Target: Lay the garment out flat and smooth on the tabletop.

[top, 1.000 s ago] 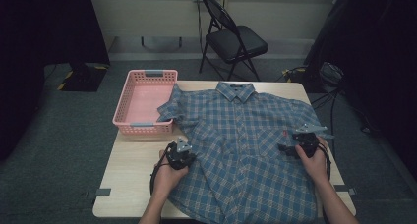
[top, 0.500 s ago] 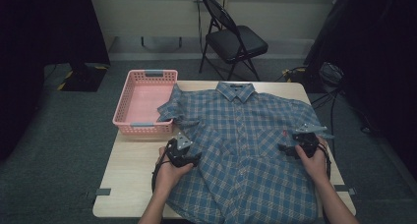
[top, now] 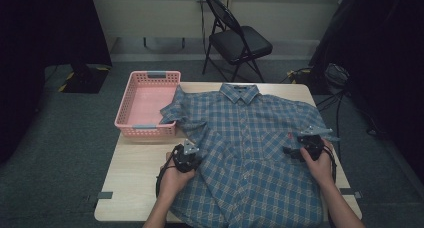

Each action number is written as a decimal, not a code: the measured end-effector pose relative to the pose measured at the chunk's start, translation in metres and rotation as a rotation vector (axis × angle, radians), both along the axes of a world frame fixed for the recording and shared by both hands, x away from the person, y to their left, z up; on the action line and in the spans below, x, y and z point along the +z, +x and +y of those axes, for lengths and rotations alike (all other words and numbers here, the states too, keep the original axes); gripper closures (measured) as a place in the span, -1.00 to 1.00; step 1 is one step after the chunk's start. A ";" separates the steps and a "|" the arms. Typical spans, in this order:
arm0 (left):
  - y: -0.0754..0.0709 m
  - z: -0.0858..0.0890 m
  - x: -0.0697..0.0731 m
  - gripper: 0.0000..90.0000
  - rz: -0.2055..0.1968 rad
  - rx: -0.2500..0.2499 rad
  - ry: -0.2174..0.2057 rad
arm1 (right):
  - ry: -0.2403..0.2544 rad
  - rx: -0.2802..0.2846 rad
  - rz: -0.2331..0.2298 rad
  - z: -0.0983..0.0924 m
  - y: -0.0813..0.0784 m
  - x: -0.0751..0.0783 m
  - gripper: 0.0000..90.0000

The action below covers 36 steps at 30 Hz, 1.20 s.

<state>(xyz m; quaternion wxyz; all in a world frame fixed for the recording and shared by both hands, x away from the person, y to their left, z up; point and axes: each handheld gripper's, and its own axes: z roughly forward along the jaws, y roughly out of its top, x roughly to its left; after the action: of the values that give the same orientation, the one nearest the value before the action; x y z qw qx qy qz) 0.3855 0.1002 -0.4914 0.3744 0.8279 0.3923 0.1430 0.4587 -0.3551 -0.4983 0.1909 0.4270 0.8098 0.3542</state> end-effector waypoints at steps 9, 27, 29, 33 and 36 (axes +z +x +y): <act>-0.014 0.008 0.006 0.71 -0.016 0.022 -0.020 | 0.000 0.000 0.000 0.000 0.000 0.000 -0.69; 0.014 -0.007 0.001 0.43 -0.032 0.062 0.041 | 0.000 -0.001 0.000 0.000 0.000 0.000 -0.69; 0.014 -0.006 0.002 0.59 -0.027 0.051 0.043 | 0.000 -0.001 0.000 0.000 0.000 0.000 -0.69; 0.011 -0.005 0.002 0.82 -0.017 0.046 0.028 | 0.000 0.000 0.000 0.000 0.000 0.000 -0.69; 0.007 -0.003 0.002 0.89 -0.008 0.040 0.024 | 0.000 -0.001 0.000 0.000 0.000 0.000 -0.69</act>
<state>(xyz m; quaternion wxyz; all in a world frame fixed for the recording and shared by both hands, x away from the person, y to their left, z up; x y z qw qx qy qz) 0.3927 0.0973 -0.4890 0.3630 0.8238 0.4055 0.1585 0.4586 -0.3550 -0.4983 0.1909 0.4273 0.8097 0.3540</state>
